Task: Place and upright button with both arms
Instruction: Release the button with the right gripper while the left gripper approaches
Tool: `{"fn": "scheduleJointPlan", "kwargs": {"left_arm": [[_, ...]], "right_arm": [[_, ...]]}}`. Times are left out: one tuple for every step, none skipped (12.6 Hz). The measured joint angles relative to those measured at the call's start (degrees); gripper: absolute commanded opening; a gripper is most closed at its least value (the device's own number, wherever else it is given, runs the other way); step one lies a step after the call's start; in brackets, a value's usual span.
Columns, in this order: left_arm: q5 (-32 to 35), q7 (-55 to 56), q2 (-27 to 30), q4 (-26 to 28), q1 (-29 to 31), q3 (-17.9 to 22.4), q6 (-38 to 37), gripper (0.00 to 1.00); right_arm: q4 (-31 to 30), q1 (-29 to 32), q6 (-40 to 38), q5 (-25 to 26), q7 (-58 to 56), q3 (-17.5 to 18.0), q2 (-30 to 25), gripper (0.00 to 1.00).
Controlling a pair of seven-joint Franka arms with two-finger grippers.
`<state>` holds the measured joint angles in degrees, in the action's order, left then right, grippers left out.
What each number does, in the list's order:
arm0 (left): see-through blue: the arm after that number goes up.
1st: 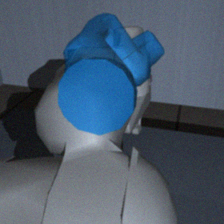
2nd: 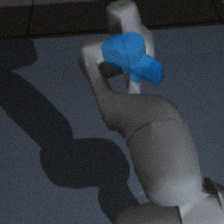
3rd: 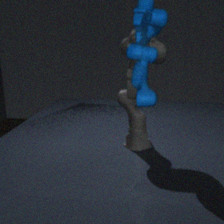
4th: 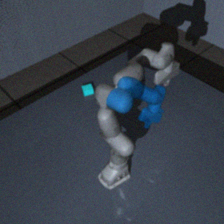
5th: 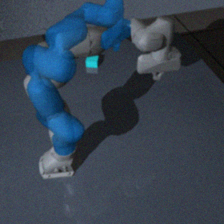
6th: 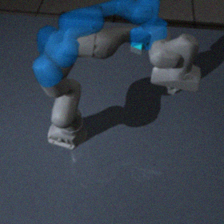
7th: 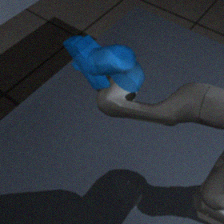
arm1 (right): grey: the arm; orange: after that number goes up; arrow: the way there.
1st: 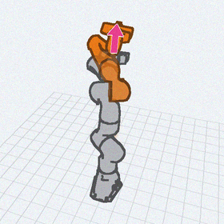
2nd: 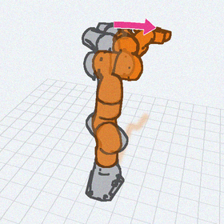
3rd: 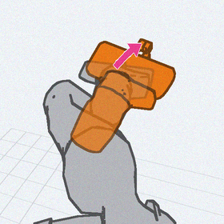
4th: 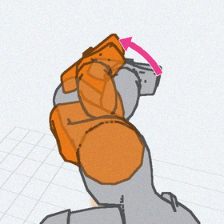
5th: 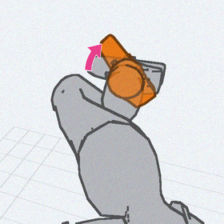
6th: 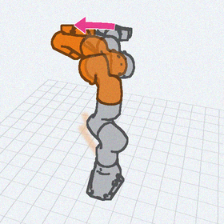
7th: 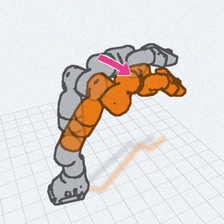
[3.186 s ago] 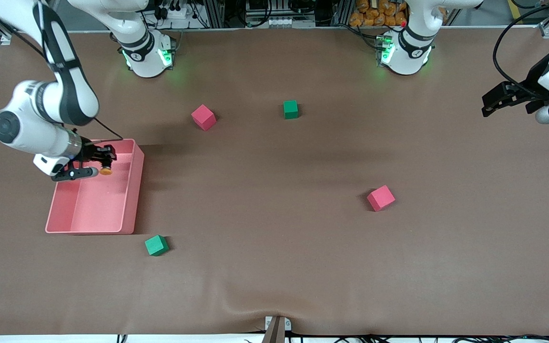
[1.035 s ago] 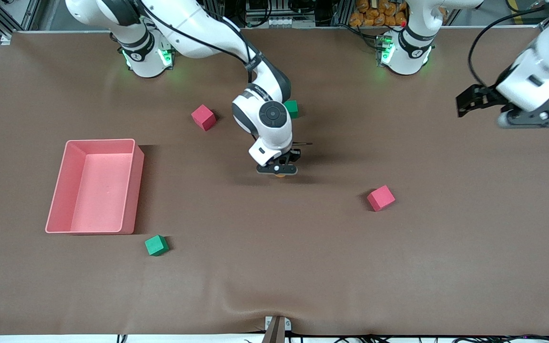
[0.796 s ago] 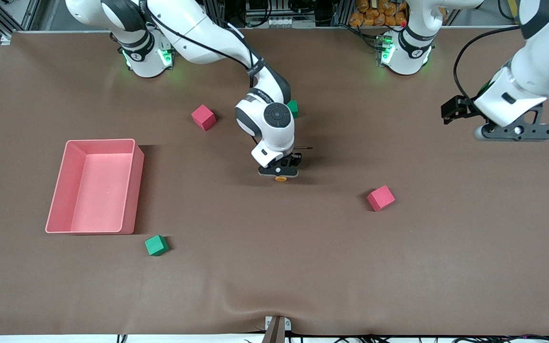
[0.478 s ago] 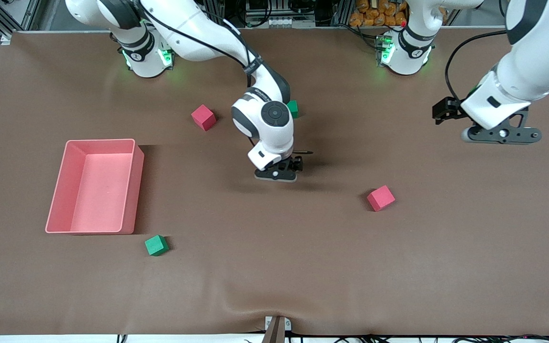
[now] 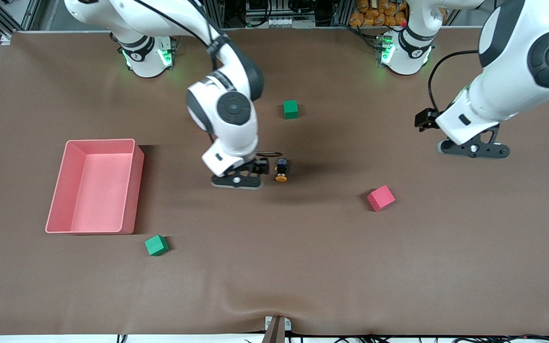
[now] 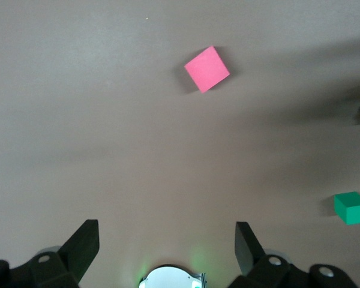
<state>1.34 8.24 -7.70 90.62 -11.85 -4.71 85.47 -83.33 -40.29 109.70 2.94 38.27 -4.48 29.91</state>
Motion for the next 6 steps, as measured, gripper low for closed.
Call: {"fn": "scheduleJointPlan", "kwargs": {"left_arm": [[-2.1, 0.5, -1.3, -1.1, -0.2, -0.5, -0.1, 1.0], [-4.9, 2.3, -2.5, -1.9, -0.6, -0.9, -0.2, 1.0], [-7.3, 5.1, -3.4, -2.3, -1.2, -1.2, -0.4, 1.0], [-8.7, 7.3, -4.1, -2.6, -2.0, -1.4, -0.8, 1.0], [-9.3, 8.7, -4.7, -3.0, -3.2, -1.5, -1.4, 1.0], [-9.5, 9.9, -5.4, -4.0, -4.5, -1.6, -1.9, 1.0]], "right_arm": [[-0.3, 1.2, -3.9, 0.0, -3.6, -0.2, -1.8, 1.0], [-0.8, 2.6, -7.0, 0.0, -7.2, -0.4, -3.8, 1.0], [-1.4, 4.2, -9.4, 0.0, -11.0, -0.5, -6.1, 1.0], [-2.0, 6.3, -11.9, -0.1, -15.3, -0.5, -8.6, 1.0], [-2.7, 8.6, -14.5, -0.3, -19.8, -0.5, -11.3, 1.0], [-3.7, 10.9, -17.1, -0.4, -24.0, -0.6, -14.2, 1.0]]}}
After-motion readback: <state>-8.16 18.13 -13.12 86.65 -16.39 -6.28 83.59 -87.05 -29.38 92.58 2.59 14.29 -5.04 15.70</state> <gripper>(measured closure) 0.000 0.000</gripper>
